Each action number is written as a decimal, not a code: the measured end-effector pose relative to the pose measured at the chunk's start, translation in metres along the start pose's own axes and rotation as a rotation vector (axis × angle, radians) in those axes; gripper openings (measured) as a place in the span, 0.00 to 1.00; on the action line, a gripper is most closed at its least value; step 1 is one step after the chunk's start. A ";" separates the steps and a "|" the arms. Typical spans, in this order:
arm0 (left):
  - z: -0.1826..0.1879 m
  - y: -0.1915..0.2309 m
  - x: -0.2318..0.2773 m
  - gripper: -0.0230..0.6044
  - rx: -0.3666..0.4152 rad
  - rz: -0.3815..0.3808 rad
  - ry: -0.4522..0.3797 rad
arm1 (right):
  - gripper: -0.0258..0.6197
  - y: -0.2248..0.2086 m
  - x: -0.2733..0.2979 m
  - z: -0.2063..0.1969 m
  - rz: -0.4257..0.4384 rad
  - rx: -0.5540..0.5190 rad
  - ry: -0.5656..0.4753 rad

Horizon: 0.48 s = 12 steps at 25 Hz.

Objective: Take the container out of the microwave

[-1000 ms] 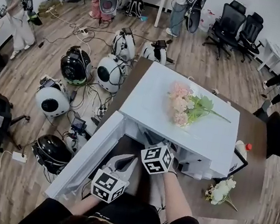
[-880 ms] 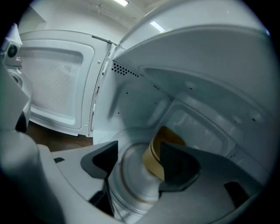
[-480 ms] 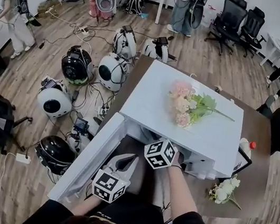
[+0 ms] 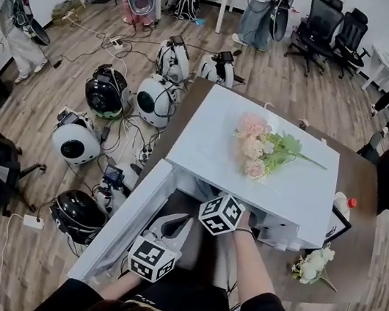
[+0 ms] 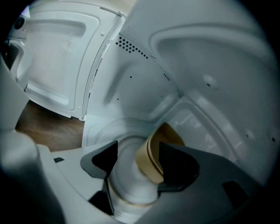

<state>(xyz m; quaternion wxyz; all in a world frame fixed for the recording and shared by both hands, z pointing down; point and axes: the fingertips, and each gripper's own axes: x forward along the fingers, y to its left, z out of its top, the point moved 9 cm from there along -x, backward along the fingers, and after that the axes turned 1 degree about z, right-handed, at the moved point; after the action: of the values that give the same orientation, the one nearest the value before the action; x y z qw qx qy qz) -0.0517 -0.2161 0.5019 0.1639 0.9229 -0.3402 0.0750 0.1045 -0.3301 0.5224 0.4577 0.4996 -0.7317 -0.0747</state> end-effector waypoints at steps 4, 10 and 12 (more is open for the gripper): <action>0.000 0.000 -0.001 0.05 0.001 0.001 0.000 | 0.51 -0.002 0.003 -0.006 0.019 0.026 0.035; 0.002 0.001 -0.001 0.05 -0.001 0.003 -0.003 | 0.39 -0.005 0.001 -0.004 -0.006 -0.034 0.042; 0.002 0.001 -0.001 0.05 -0.002 0.004 -0.002 | 0.32 -0.005 -0.001 -0.005 -0.019 -0.053 0.040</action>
<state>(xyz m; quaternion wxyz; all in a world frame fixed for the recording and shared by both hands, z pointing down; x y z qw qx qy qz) -0.0532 -0.2164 0.5001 0.1643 0.9221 -0.3424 0.0740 0.1117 -0.3303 0.5216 0.4848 0.4955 -0.7153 -0.0885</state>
